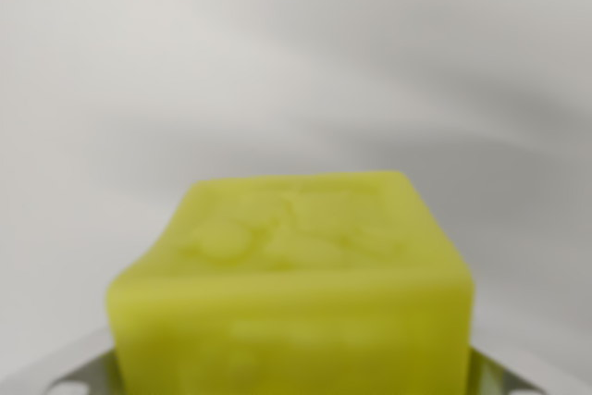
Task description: Pick yellow cube
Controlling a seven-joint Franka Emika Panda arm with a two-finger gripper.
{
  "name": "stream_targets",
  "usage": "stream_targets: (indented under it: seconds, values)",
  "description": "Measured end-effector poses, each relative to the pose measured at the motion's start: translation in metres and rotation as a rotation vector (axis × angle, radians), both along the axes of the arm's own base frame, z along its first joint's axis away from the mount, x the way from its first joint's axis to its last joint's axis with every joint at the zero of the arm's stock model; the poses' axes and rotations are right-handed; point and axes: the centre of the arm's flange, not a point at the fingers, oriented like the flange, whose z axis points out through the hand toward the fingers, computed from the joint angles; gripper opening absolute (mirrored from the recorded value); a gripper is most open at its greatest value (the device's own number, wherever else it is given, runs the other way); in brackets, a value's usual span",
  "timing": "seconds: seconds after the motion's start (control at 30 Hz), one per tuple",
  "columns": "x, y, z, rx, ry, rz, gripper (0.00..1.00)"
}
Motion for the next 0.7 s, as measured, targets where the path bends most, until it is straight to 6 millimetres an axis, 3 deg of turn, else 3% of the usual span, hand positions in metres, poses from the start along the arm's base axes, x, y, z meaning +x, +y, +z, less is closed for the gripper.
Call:
stream_targets:
  seconds: [0.7]
  values:
    - [0.0, 0.0, 0.052, 0.0, 0.001, 0.0, 0.0]
